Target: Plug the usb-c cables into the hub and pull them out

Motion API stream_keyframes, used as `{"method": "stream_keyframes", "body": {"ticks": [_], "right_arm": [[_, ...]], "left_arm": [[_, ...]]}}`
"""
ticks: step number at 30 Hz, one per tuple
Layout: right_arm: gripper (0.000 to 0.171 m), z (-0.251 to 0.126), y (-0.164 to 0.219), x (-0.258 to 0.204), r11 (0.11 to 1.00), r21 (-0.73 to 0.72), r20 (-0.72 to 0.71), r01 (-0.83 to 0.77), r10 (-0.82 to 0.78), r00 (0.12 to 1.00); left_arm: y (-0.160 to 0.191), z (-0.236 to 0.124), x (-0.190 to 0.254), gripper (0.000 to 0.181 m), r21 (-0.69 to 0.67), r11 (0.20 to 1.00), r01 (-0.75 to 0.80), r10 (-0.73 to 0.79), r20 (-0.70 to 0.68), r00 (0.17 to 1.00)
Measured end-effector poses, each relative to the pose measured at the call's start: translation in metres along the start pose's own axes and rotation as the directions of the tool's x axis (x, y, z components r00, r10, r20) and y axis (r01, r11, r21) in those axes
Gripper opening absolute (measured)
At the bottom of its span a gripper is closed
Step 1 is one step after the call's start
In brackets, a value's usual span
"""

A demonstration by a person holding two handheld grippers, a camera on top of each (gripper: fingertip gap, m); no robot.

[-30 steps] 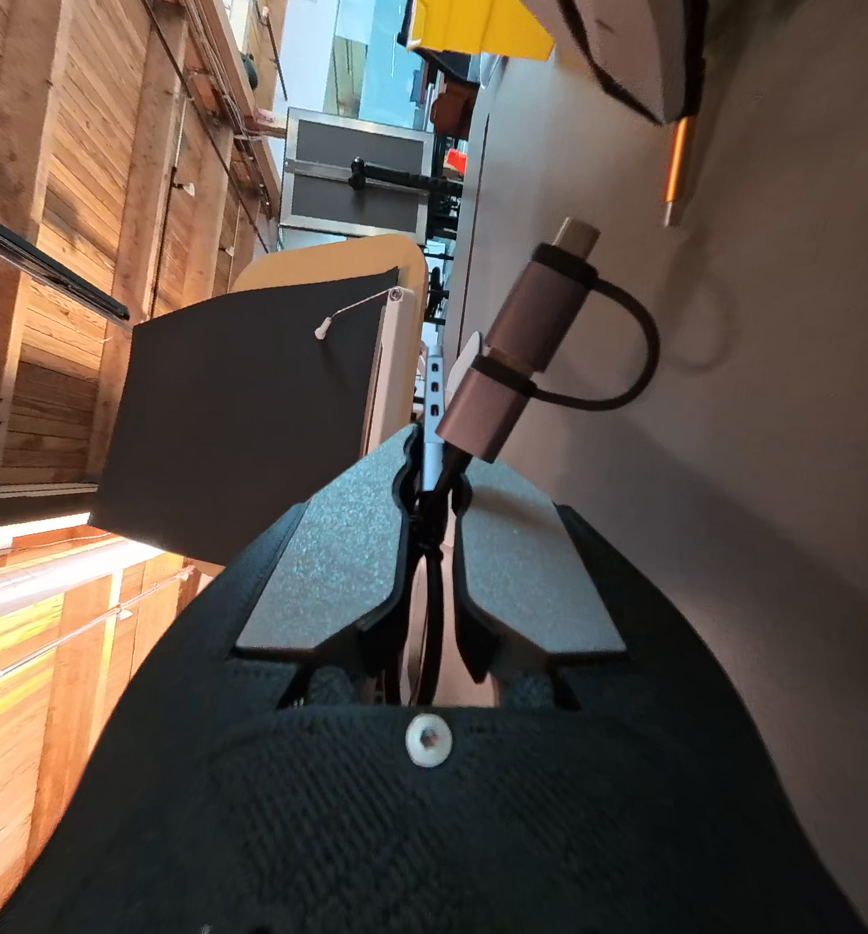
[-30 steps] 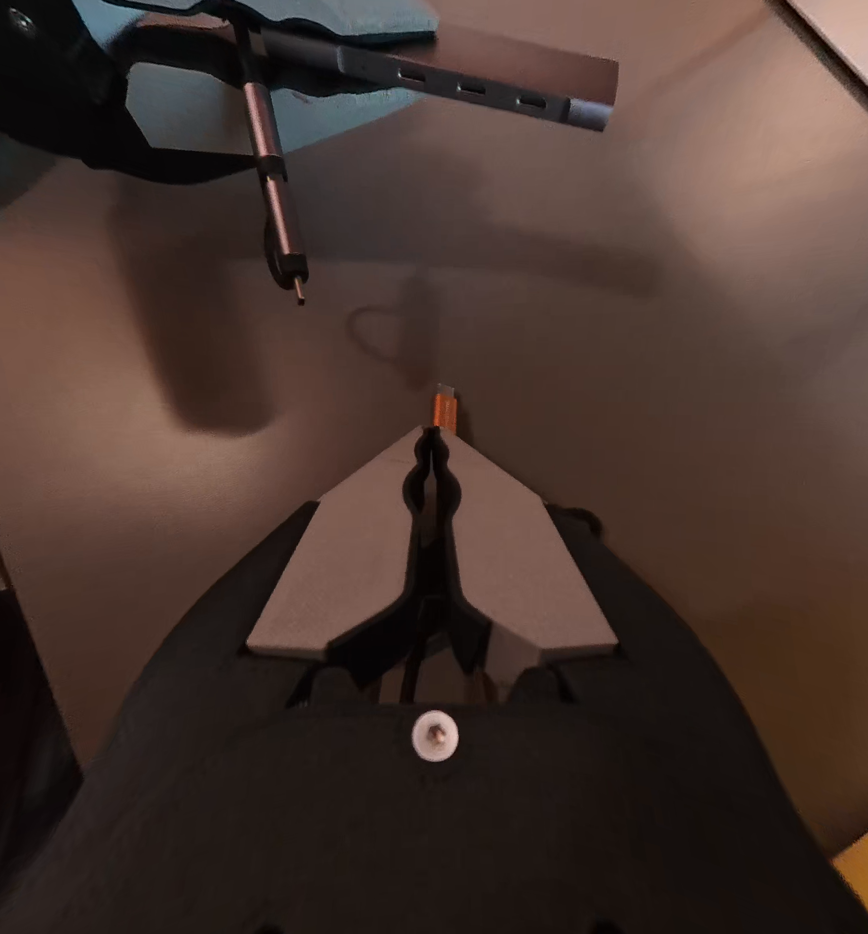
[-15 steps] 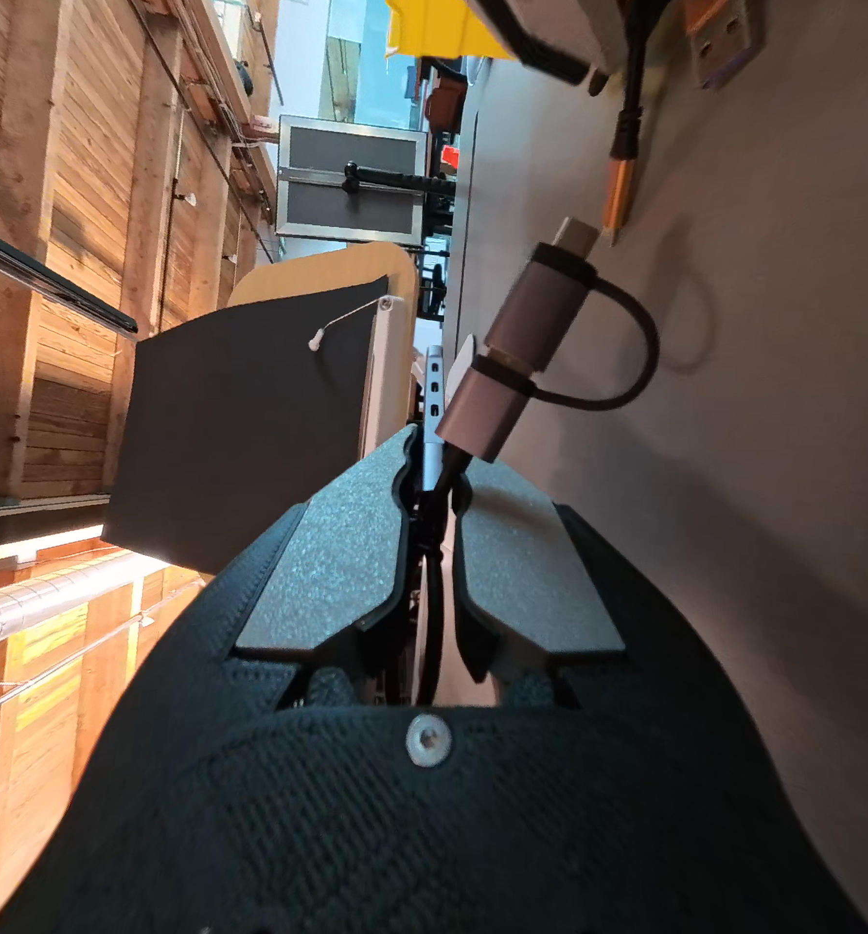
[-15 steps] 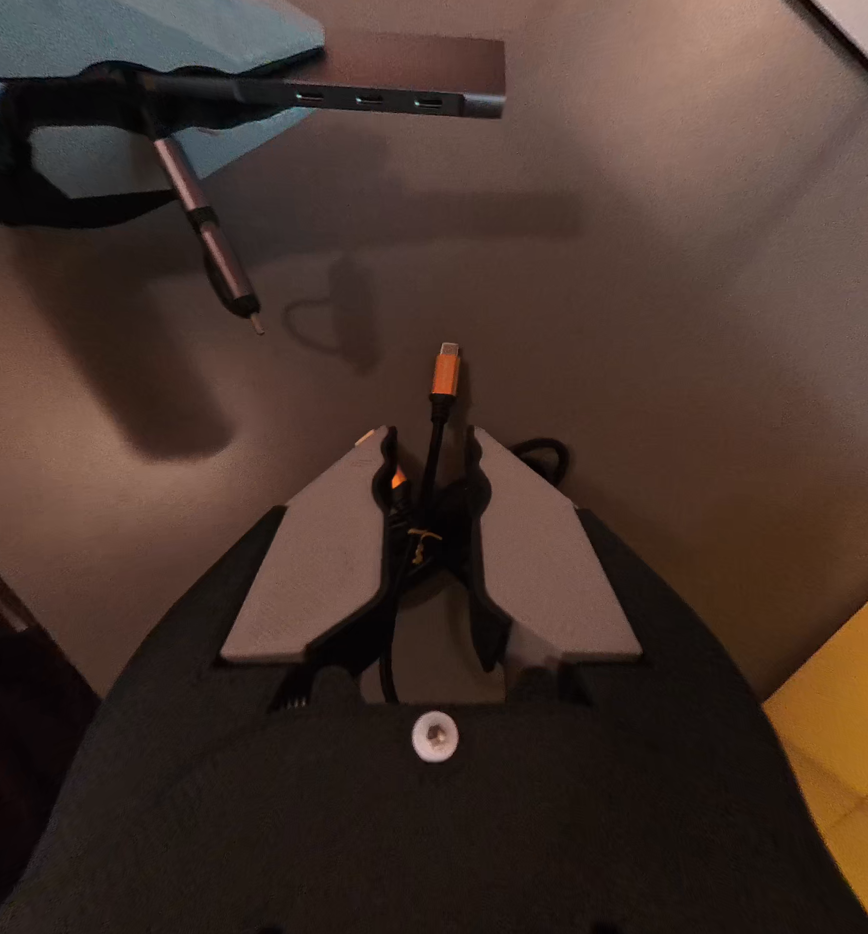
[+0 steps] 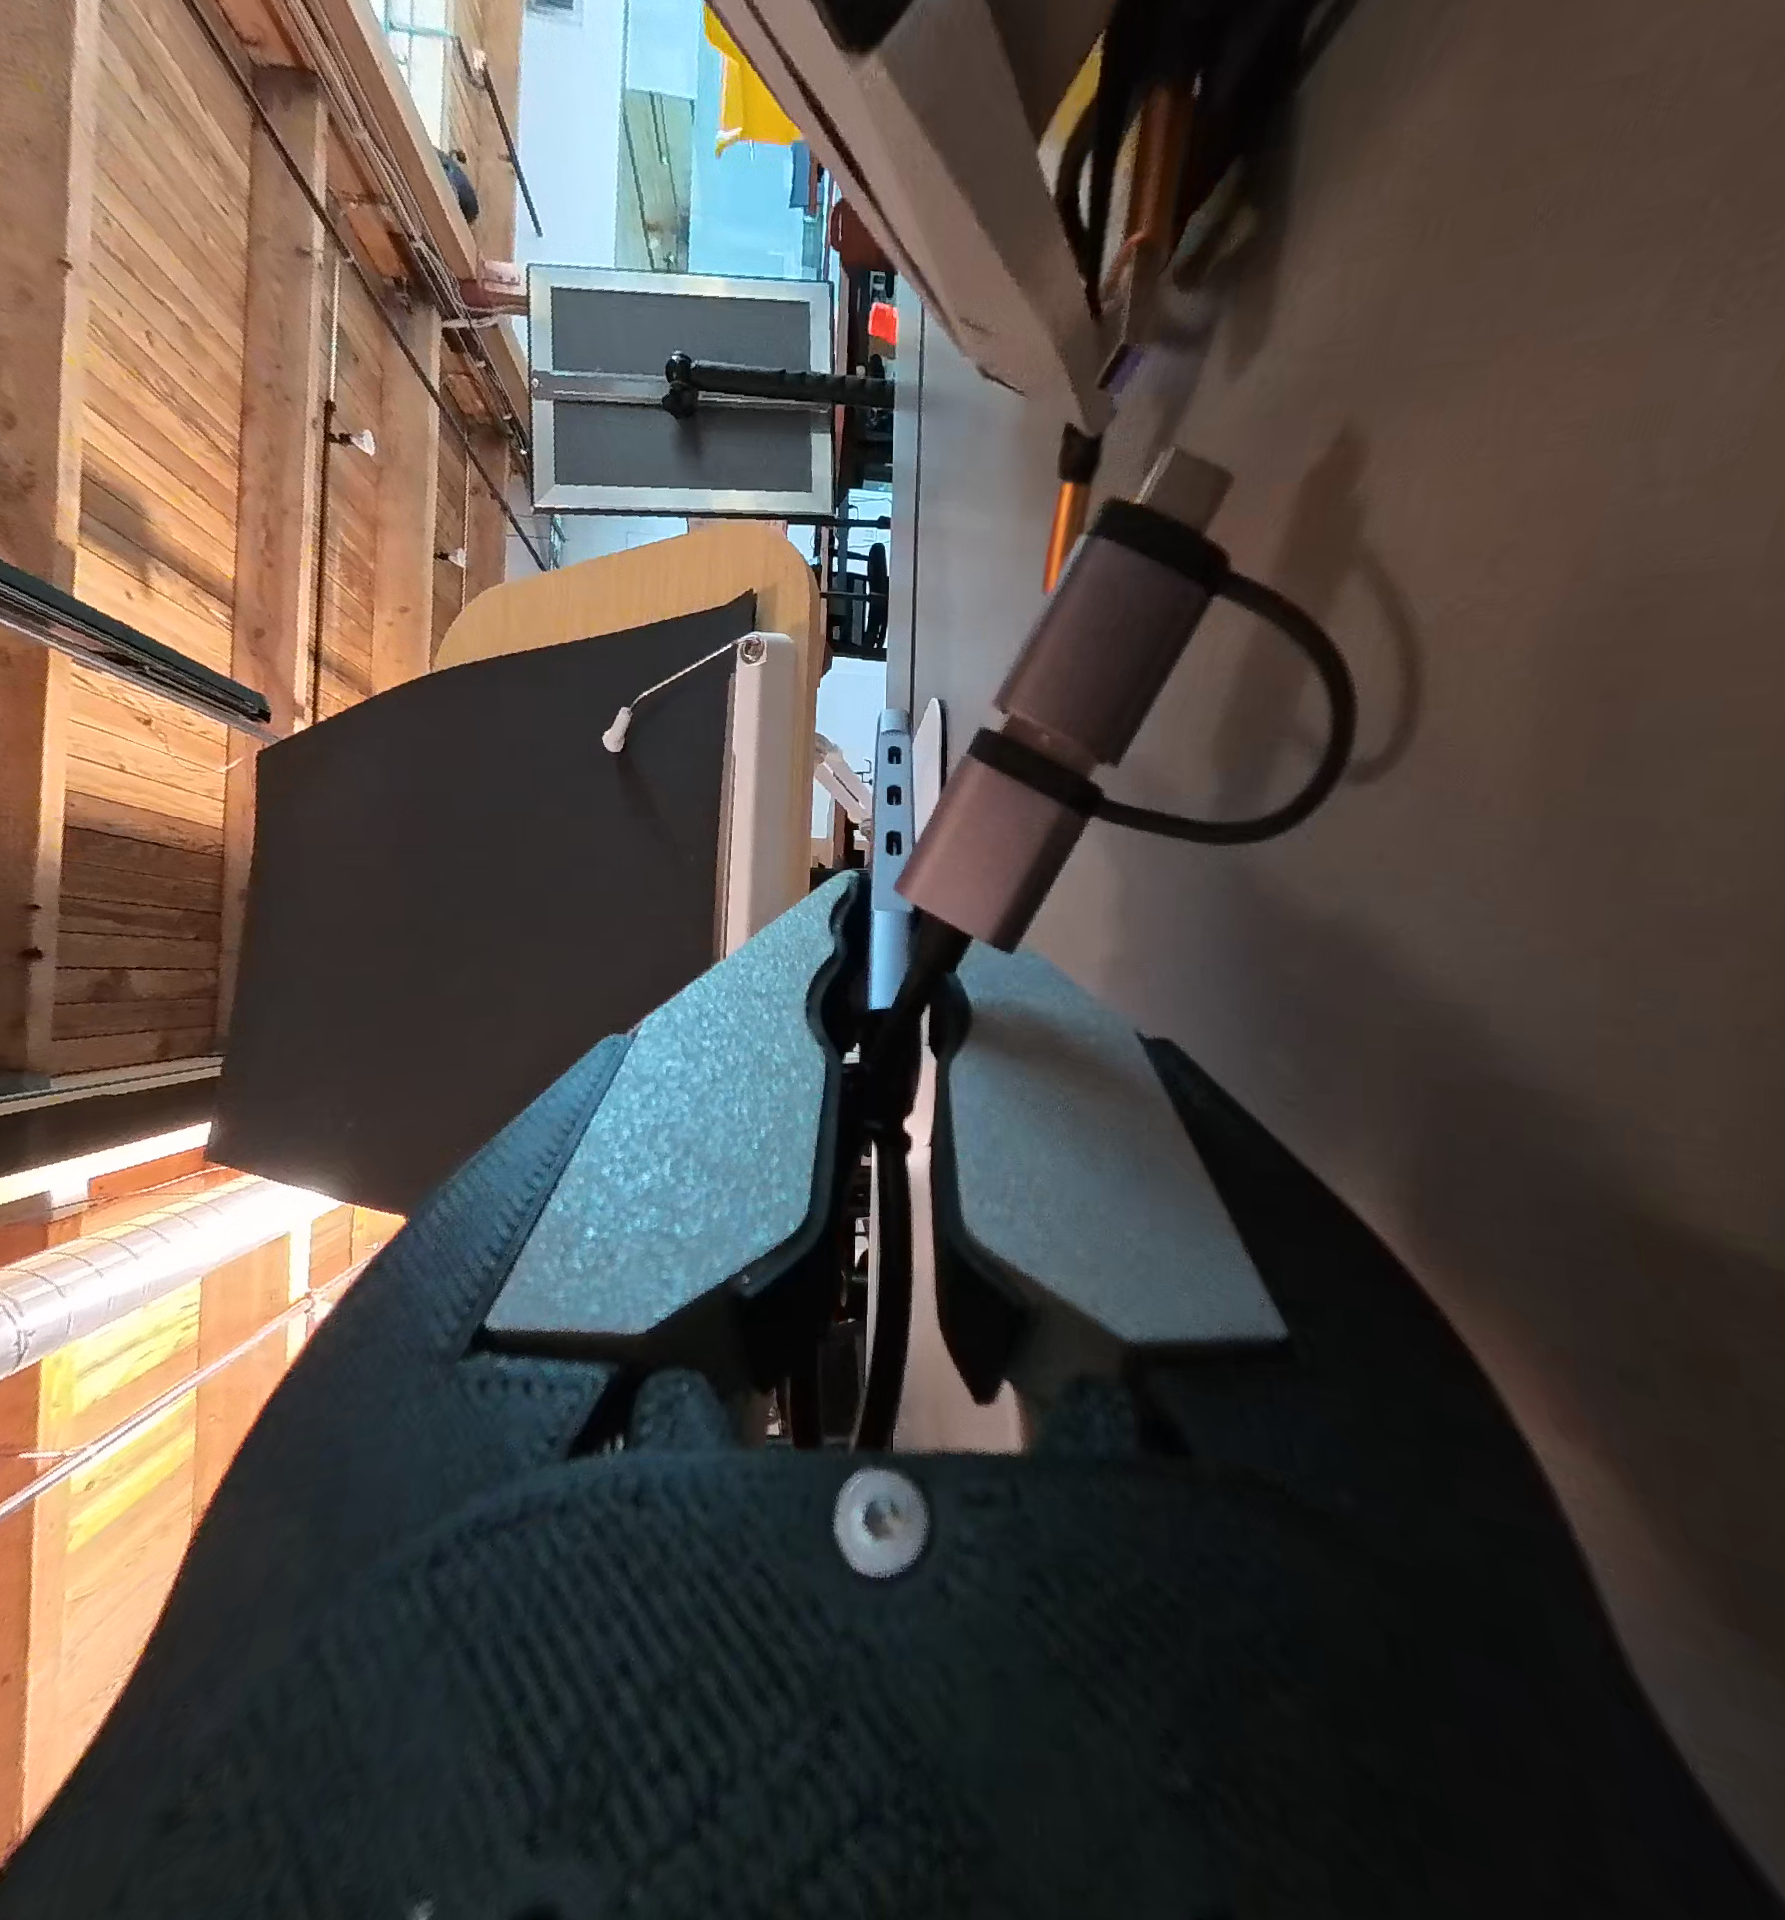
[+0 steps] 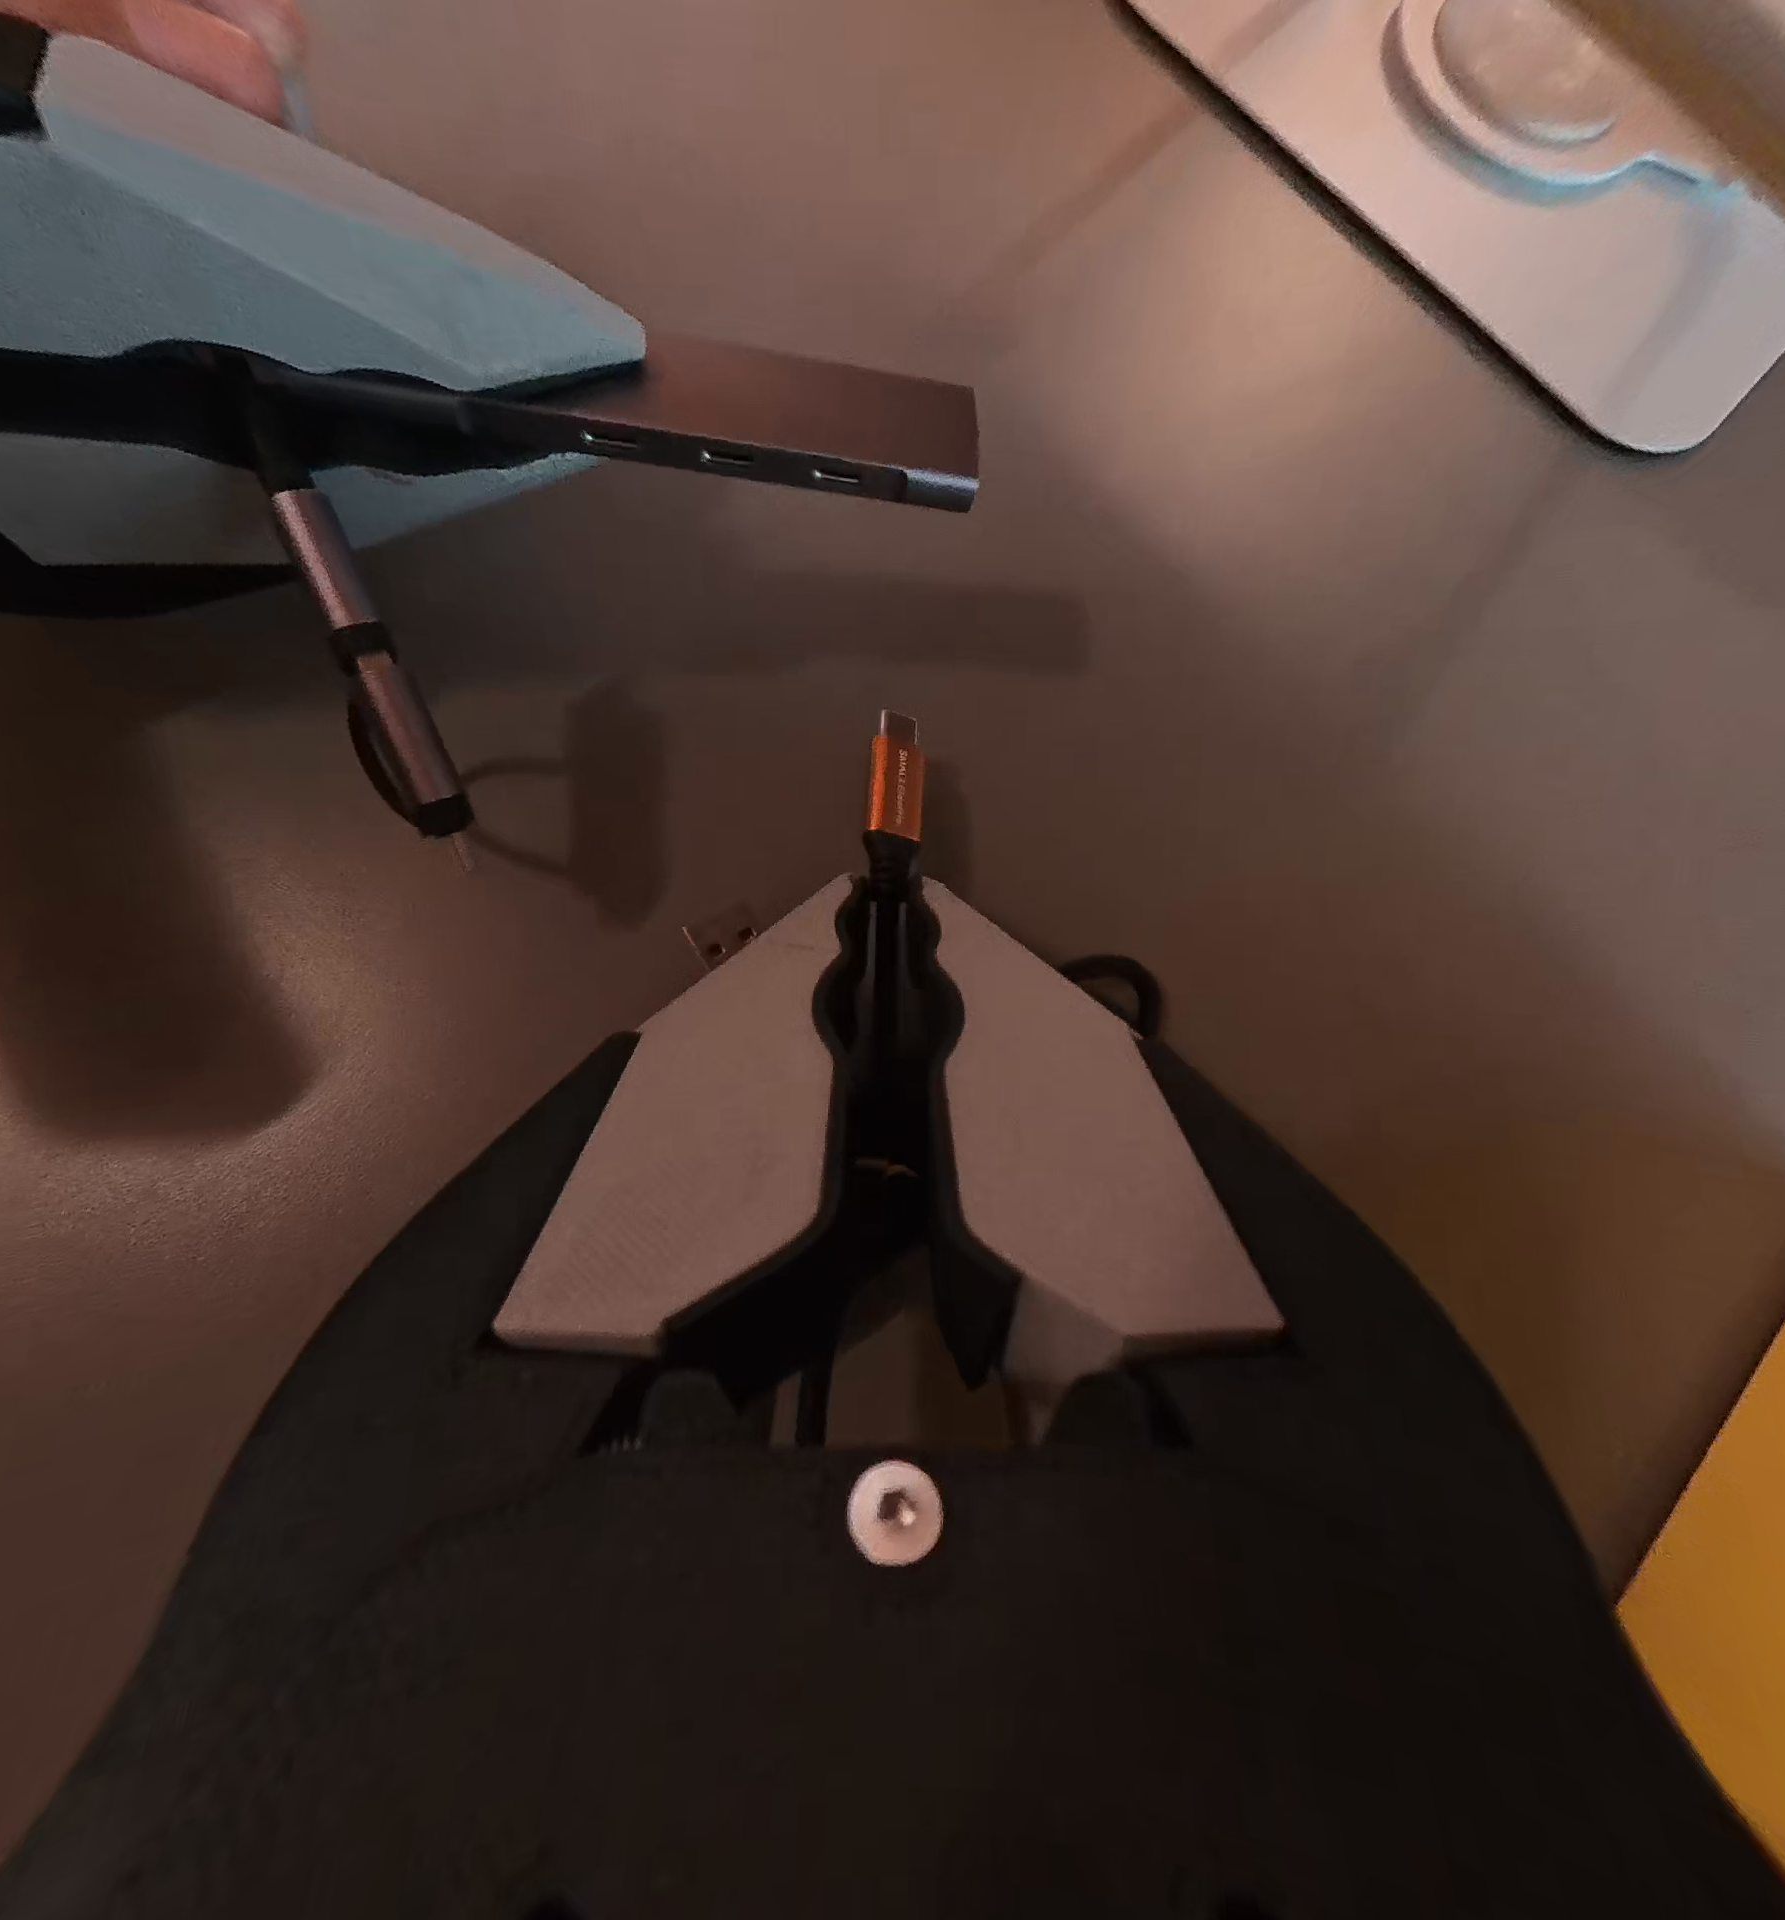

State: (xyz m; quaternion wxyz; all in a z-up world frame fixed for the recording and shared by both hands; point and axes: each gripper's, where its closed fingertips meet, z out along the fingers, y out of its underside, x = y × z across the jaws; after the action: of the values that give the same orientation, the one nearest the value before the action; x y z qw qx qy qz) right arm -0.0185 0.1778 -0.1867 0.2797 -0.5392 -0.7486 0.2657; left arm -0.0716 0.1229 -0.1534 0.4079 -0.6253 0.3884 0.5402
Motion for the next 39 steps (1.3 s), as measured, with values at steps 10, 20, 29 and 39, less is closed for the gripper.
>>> {"method": "stream_keyframes", "body": {"ticks": [10, 20, 29, 39], "right_arm": [[0.004, -0.017, -0.019, -0.012, 0.984, 0.170, 0.018, 0.047, -0.051, 0.999], [0.004, -0.014, -0.023, -0.024, 0.978, 0.177, 0.012, 0.108, -0.112, 0.994], [0.004, -0.009, -0.024, -0.030, 0.977, 0.168, 0.010, 0.131, -0.135, 0.991], [0.004, -0.007, -0.026, -0.030, 0.972, 0.156, -0.047, 0.177, -0.172, 0.984]], "left_arm": [[-0.002, 0.000, 0.002, 0.007, -0.004, 1.000, -0.003, 0.003, -0.004, 1.000], [-0.015, 0.002, 0.008, 0.007, -0.010, 0.996, -0.086, 0.086, 0.000, 0.996], [-0.014, 0.004, 0.007, 0.007, -0.036, 0.994, -0.107, 0.107, 0.002, 0.994], [-0.018, 0.007, 0.007, 0.006, -0.095, 0.978, -0.188, 0.190, 0.013, 0.982]]}}
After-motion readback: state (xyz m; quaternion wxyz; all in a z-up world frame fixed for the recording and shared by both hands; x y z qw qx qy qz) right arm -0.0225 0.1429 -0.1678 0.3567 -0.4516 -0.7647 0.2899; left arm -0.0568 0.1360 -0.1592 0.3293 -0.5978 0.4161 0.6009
